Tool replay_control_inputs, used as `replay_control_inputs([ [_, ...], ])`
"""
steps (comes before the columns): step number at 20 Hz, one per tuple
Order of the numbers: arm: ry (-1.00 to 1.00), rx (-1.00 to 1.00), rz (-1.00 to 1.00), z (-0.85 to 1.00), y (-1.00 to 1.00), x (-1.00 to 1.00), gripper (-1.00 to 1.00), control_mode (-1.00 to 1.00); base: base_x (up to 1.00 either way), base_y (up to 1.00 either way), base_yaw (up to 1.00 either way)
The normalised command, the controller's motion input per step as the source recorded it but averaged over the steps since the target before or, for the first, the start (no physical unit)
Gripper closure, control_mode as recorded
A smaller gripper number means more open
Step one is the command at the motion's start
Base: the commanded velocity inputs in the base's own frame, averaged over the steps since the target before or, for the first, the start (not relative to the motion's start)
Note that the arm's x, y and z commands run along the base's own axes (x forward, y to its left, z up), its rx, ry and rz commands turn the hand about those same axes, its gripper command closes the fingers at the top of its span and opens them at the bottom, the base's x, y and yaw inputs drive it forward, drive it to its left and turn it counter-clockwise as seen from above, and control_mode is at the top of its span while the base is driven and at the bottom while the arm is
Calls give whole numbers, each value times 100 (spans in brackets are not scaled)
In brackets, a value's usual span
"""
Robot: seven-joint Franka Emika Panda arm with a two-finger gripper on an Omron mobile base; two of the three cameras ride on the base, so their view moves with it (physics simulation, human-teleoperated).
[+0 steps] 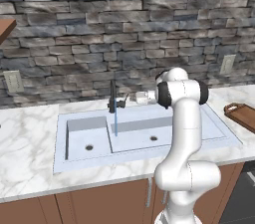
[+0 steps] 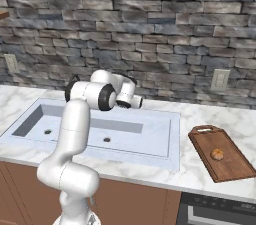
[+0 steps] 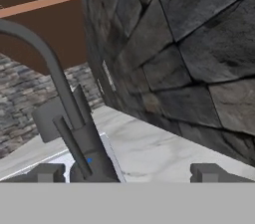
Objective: Pick the tangerine from the sink and place it on the cutting board to airdry. Then turn off the sink faucet.
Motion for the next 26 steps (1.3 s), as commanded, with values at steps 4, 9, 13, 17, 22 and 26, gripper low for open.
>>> replay_control_inputs([
  [4, 0, 0, 5, 0, 13, 0, -100, -100, 0, 0, 0],
  [9, 0, 0, 5, 0, 17, 0, -100, -100, 0, 0, 0],
  [13, 0, 0, 4, 0, 12, 0, -100, -100, 0, 0, 0],
  [17, 0, 0, 4, 0, 10, 0, -100, -100, 0, 0, 0],
  [22, -2, 0, 5, 0, 18, 0, -100, -100, 0, 0, 0],
  [26, -5, 1, 5, 0, 29, 0, -100, -100, 0, 0, 0],
])
